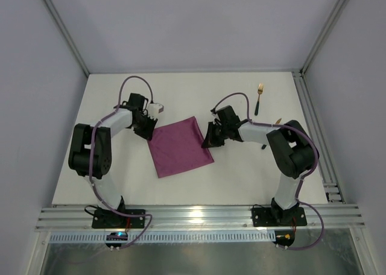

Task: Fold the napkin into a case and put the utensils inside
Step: Smooth out the square-folded napkin at the center of the board, then rotate the square-folded napkin at the center of the board.

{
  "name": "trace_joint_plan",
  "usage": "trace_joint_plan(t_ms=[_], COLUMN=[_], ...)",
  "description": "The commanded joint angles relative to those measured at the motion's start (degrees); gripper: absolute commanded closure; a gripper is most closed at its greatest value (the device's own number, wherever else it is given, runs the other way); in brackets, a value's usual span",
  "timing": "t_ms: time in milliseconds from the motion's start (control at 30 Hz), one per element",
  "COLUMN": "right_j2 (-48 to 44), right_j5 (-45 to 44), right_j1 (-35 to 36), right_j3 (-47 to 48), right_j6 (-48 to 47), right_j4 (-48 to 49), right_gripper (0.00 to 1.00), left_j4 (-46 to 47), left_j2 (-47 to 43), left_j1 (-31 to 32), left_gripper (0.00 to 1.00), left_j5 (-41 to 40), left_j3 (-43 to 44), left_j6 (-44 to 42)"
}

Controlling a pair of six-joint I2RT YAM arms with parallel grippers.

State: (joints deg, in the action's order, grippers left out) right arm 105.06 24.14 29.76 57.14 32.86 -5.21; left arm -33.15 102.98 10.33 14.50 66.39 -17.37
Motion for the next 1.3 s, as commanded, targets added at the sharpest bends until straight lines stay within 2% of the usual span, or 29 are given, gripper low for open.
trace_joint_plan(t_ms=[0, 267, 433, 533, 600, 833, 1267], right_j2=[-0.6, -5.5, -1.5, 3.5, 6.5, 13.4, 16.3], right_j5=[-0.8, -4.8, -6.0, -5.2, -4.8, -2.3, -3.3], right_j1=[-0.1, -0.8, -2.3, -2.4, -2.5, -2.4, -2.8], right_j3=[0.2, 5.1, 11.3, 16.7, 19.6, 24.6, 23.2], right_j6=[-1.6, -6.0, -7.9, -9.6, -10.0, -10.1, -3.1], right_j4=[2.0, -5.4, -8.1, -10.5, -11.0, -11.4, -9.1], right_gripper=[0.96, 0.95, 0.66, 0.58, 0.56, 0.57, 0.85], left_j4=[2.3, 2.3, 0.4, -1.0, -1.7, -0.7, -0.2], left_j2=[0.8, -0.5, -4.5, -5.5, -5.4, -4.7, -4.5], left_j1=[-0.2, -0.3, -0.6, -1.7, -2.3, -5.0, -5.8], left_gripper=[0.83, 0.82, 0.73, 0.72, 0.72, 0.72, 0.72], left_j5=[-1.8, -1.8, -2.5, -2.1, -1.9, -0.8, -0.7], left_j3=[0.4, 1.5, 2.3, 2.3, 2.1, -1.1, -1.7], left_j6=[-0.4, -0.7, -1.3, -1.3, -1.2, -1.0, -1.4])
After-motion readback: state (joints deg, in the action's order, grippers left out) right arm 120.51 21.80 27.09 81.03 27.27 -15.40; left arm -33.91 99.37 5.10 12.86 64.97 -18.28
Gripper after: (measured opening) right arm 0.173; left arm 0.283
